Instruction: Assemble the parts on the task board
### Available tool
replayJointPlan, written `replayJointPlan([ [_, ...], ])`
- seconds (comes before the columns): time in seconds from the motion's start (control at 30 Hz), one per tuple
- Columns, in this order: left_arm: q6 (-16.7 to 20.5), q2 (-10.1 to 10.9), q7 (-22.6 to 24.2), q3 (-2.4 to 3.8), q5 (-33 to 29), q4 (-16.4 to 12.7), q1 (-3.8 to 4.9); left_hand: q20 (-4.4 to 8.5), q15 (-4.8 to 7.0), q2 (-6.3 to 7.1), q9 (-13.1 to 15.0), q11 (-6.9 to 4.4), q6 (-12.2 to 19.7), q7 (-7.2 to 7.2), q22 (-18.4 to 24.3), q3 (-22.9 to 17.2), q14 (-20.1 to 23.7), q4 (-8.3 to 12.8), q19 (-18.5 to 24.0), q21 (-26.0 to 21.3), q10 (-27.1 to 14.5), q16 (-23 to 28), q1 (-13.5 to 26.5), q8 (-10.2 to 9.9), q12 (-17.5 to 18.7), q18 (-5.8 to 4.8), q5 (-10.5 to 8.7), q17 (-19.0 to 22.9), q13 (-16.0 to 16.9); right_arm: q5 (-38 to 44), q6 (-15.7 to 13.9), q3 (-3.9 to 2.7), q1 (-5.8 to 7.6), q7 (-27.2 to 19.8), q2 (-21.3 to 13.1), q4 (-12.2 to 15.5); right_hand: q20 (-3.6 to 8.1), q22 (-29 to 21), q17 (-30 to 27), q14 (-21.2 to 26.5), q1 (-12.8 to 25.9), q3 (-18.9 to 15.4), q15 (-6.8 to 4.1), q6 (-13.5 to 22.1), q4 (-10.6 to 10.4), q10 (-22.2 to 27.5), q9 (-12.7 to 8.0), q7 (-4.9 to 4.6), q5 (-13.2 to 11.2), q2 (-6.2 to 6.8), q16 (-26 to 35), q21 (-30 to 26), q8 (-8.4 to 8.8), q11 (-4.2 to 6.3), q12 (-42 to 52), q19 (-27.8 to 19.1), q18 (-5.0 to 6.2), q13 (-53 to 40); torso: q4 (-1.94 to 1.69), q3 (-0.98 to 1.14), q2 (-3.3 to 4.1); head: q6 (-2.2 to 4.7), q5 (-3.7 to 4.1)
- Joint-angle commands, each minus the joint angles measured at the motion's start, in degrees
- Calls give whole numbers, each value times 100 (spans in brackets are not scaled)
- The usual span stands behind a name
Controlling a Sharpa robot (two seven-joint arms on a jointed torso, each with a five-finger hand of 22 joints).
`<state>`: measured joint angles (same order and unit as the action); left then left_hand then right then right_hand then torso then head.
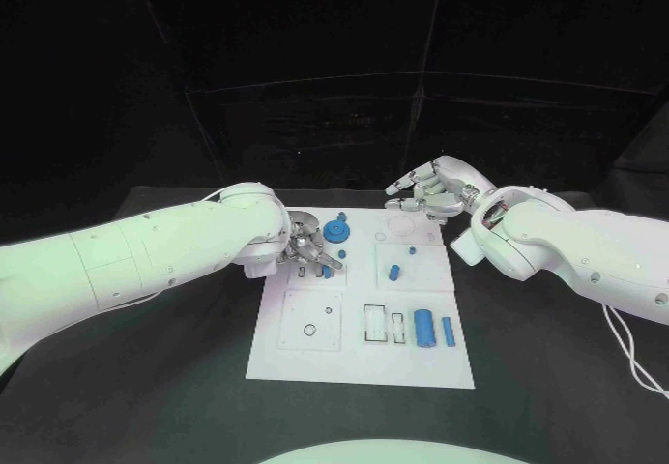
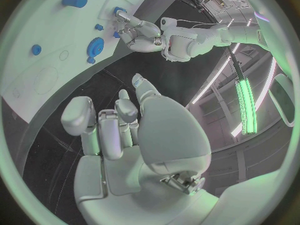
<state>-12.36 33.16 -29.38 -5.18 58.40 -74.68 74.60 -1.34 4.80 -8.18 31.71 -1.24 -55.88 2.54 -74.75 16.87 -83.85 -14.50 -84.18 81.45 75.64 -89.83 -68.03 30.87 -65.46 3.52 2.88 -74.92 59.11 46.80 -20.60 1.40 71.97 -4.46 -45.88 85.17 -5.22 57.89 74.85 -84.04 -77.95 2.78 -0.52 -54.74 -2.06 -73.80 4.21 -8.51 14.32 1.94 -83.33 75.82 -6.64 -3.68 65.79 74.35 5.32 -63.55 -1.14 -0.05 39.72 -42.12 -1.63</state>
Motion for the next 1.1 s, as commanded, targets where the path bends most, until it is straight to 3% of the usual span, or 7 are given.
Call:
replayJointPlan([
  [0.03,-106,-13,-36,0,33,8,11,25,30,-19,25,-33,45,-3,-8,-27,-615,57,-86,27,-3,-17,-76,40,-38,-55,-7,-1508,8,16,52,-4,12,-7,10,1,2,-5,-5,-265,27,-24,-47,-35,16,-19,-8,3,35,-46,27,-39,-33,36,-19,-45,96,4,-1,0,-2,-10,3],
  [0.23,-119,-27,-38,-1,33,19,11,25,31,-85,106,-34,83,-2,-21,-164,-615,219,-82,32,-5,-17,-277,73,-46,-55,-6,-1508,15,16,63,-4,12,-5,17,-1,2,-17,-12,-264,29,-24,-47,-35,16,-19,-9,3,44,-47,32,-45,-34,36,-19,-49,98,5,1,0,2,-25,3],
  [0.43,-109,-45,-38,-2,33,19,12,37,53,-260,178,-65,155,-34,-25,-538,-615,595,-76,30,-14,-17,-766,79,-46,-53,-2,-1508,24,16,80,-4,12,-3,23,-7,3,-17,-12,-264,28,-24,-47,-35,16,-19,-9,3,45,-47,32,-45,-34,36,-20,-49,98,6,0,1,0,-31,5],
  [0.83,-102,-24,-32,-2,-116,-6,13,65,75,-353,191,-86,257,-49,3,-1166,-615,1025,-57,4,-58,-17,-1150,-47,10,-45,52,-1508,-1,16,138,-3,12,1,45,-28,5,-23,-8,-267,14,-13,-50,-31,28,-22,-12,4,85,-54,34,-52,-38,38,-22,-47,98,9,-6,0,-1,-45,5],
  [0.97,-16,20,-20,-2,-222,-40,12,62,72,-258,195,-73,268,-34,4,-1682,-615,1202,-53,-6,-74,-17,-1145,-122,43,-42,225,-1508,-14,16,161,-3,12,9,50,-36,7,-28,-14,-267,10,-8,-51,-28,34,-20,-13,4,118,-55,39,-57,-40,39,-28,-46,99,17,-7,0,2,-44,2],
  [1.07,151,84,3,-2,-372,-92,11,38,50,-3,245,-72,257,-4,1,-2605,-615,1392,-52,-17,-55,-17,-920,-148,59,-40,278,-1508,-16,16,182,-3,12,15,54,-44,7,-29,-17,-267,9,-7,-51,-28,35,-19,-14,4,125,-54,41,-58,-40,39,-30,-46,99,19,-9,2,-2,-45,0],
  [1.1,184,96,7,-2,-396,-103,11,60,15,178,287,-59,251,28,-3,-3070,-615,1416,-53,-21,-44,-17,-682,-135,56,-33,261,-1508,-13,16,185,-3,12,16,55,-46,7,-29,-17,-267,9,-7,-51,-28,35,-19,-14,4,125,-54,41,-58,-40,39,-30,-46,99,19,-11,4,-2,-44,1],
])
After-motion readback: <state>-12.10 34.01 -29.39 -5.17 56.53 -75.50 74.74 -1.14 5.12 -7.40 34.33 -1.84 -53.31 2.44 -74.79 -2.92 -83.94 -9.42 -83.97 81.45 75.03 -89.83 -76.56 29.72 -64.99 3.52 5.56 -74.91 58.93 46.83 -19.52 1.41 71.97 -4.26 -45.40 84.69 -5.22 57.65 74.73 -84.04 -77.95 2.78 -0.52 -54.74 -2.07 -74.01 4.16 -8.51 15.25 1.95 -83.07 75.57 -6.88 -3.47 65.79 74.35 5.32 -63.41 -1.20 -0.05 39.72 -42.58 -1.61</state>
